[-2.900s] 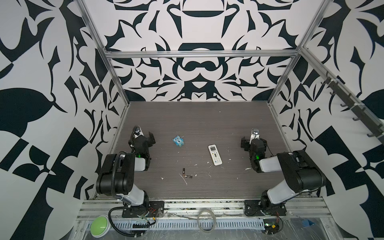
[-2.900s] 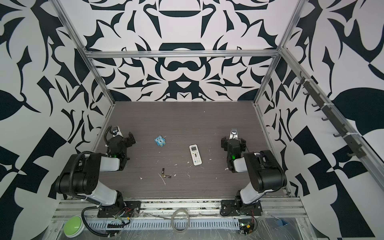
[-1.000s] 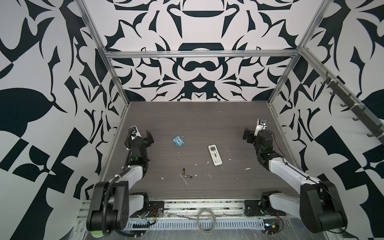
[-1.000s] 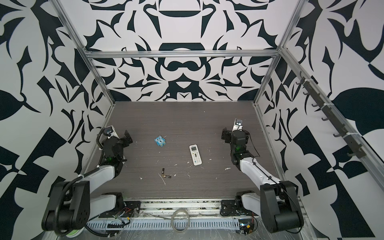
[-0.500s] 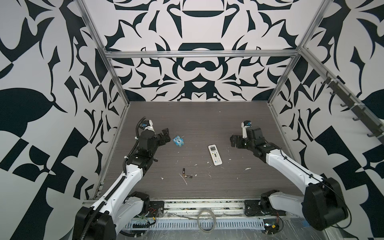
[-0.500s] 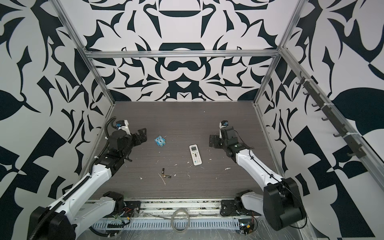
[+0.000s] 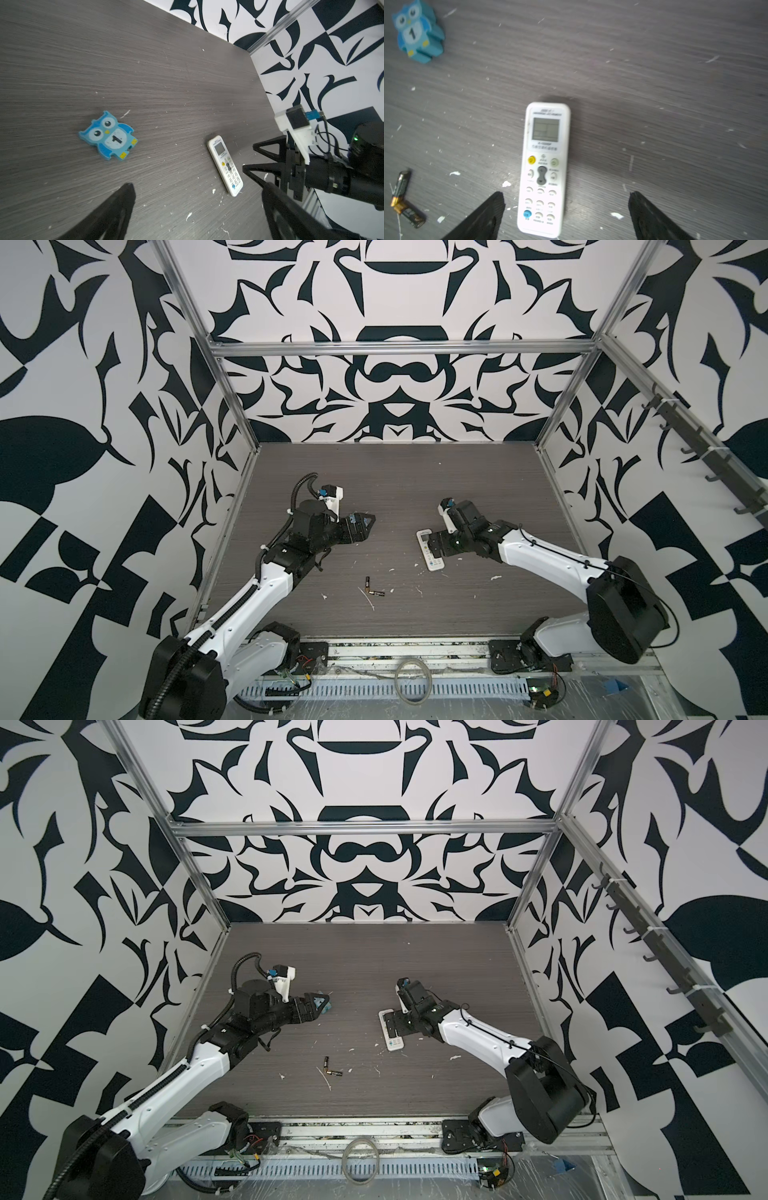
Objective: Load the batteries into the remote control
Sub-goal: 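Move the right gripper over the white remote while the left arm rises, then close the right gripper on the white remote's lower end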
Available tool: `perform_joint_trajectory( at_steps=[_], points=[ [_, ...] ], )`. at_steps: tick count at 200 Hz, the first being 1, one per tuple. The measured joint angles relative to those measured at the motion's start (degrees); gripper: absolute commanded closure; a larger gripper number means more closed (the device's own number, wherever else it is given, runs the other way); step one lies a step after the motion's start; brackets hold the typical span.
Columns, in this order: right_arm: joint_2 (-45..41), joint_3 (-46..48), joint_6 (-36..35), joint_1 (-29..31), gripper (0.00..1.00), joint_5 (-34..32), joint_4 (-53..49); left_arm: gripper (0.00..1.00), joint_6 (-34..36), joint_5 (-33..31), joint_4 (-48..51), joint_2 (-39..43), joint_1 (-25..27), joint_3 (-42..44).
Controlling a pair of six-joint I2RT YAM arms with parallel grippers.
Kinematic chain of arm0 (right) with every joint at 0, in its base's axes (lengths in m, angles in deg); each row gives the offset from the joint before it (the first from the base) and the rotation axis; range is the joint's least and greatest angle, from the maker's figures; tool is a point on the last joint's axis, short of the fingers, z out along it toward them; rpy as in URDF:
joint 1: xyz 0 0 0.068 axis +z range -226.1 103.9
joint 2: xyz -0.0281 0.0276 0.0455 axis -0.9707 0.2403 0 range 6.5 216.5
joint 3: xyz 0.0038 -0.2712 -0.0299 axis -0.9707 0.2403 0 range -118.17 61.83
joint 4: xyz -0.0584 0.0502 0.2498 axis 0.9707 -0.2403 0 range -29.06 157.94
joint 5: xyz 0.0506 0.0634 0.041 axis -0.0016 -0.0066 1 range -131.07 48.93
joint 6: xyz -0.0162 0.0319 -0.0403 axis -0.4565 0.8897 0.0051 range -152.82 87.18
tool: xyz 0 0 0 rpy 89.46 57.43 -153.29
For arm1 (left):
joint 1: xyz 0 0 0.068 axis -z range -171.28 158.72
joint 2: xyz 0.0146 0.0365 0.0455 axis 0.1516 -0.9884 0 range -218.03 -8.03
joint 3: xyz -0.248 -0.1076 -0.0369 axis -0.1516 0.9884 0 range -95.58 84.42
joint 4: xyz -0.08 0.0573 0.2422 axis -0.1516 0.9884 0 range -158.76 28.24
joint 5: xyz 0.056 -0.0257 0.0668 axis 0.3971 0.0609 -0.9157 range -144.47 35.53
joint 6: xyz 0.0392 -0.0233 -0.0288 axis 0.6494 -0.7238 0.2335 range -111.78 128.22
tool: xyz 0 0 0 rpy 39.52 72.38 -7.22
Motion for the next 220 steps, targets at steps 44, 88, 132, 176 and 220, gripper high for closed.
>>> perform_joint_trajectory(
  at_steps=[44,88,132,176,220],
  points=[
    [3.78,-0.74,0.24,2.29,0.11,0.17,-0.26,0.01,-1.14,2.25,-2.75,-2.95,3.06,0.0],
    [6.21,-0.79,0.13,3.65,0.13,-0.68,-0.61,0.01,-1.27,2.82,-3.91,-4.42,3.52,0.0],
    [8.52,-0.81,0.02,5.11,0.16,-1.99,-0.96,0.01,-1.25,2.8,-4.98,-4.94,3.78,0.0],
    [9.51,-0.94,-0.48,6.21,0.29,-3.54,-1.03,0.01,-1.2,2.67,-5.05,-5.38,3.96,0.0],
    [11.06,-1.79,-0.83,8.15,0.31,-6.4,-2.1,0.01,-1.18,2.51,-6.08,-5.77,4.07,0.0]
  ],
)
